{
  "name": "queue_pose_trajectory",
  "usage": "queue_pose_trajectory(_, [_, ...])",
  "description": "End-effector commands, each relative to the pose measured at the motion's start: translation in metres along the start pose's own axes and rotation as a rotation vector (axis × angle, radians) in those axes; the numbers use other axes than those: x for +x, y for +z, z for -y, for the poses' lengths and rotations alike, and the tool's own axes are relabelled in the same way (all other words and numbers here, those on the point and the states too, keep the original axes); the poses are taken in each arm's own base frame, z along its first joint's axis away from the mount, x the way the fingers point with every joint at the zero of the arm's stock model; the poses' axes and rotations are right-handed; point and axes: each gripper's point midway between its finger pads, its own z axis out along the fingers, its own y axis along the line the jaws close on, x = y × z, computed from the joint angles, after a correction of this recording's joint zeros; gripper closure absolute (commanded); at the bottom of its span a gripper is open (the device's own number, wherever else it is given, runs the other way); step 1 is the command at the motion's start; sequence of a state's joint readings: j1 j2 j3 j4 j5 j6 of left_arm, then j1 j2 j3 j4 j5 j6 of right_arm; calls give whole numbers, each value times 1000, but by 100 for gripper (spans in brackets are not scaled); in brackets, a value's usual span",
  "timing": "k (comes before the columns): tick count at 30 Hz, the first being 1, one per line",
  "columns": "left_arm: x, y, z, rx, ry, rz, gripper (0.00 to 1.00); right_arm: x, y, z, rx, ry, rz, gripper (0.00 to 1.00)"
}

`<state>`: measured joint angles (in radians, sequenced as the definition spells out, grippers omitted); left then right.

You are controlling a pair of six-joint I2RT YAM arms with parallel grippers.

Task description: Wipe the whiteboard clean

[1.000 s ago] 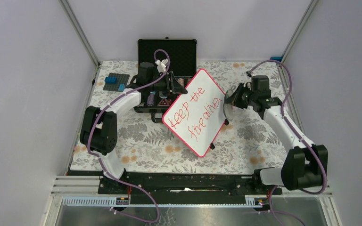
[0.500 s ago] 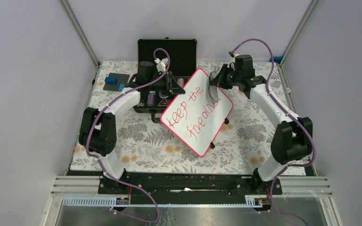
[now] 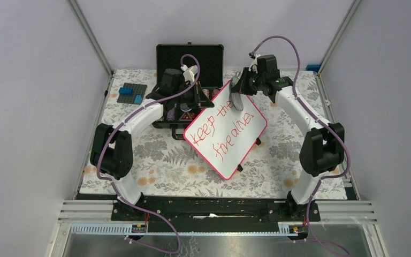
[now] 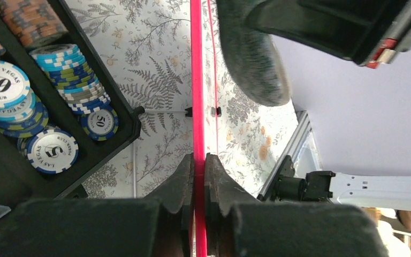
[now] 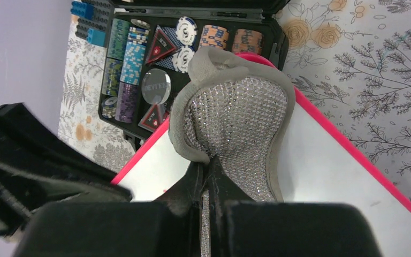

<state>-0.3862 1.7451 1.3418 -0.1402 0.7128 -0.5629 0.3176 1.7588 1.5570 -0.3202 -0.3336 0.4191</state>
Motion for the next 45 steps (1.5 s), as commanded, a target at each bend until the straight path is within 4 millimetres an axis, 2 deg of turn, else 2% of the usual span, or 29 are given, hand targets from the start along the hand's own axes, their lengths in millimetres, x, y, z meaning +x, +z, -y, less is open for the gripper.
queue_pose_trajectory(1, [10, 8, 11, -23, 135, -18, 100, -4, 9, -11, -23, -39, -10, 100])
queue_pose_trajectory(5, [9, 7, 16, -36, 163, -14, 100, 10, 18, -13, -44, -16, -33, 100])
queue_pose_trajectory(9, [11, 8, 18, -33, 173, -16, 100, 40, 18, -33, -118, -7, -61, 100])
queue_pose_trajectory(11, [12, 9, 18, -35, 176, -20, 100, 65, 19, -43, -154, -11, -104, 100])
queue_pose_trajectory(17, [20, 15, 21, -36, 186, -35, 100, 135, 5, -68, -252, 3, -178, 100])
queue_pose_trajectory(20, [28, 20, 25, -40, 205, -54, 100, 152, -2, -85, -322, 9, -180, 100])
queue_pose_trajectory(22, [34, 23, 28, -35, 214, -68, 100, 154, -6, -86, -337, 12, -157, 100])
queue_pose_trajectory(25, [44, 28, 33, -21, 224, -93, 100, 133, -6, -72, -254, -46, -52, 100])
queue_pose_trajectory(31, [54, 35, 32, -31, 244, -114, 100, 61, -4, -7, -79, 38, 112, 100])
queue_pose_trajectory(35, [55, 37, 29, -33, 253, -115, 100, 33, 11, 21, -40, 60, 113, 100])
queue_pose_trajectory(42, [58, 39, 24, -47, 246, -128, 100, 17, 39, 48, 20, 77, 101, 100])
queue_pose_trajectory(45, [59, 40, 21, -61, 238, -139, 100, 27, 46, 37, -45, 84, 33, 100])
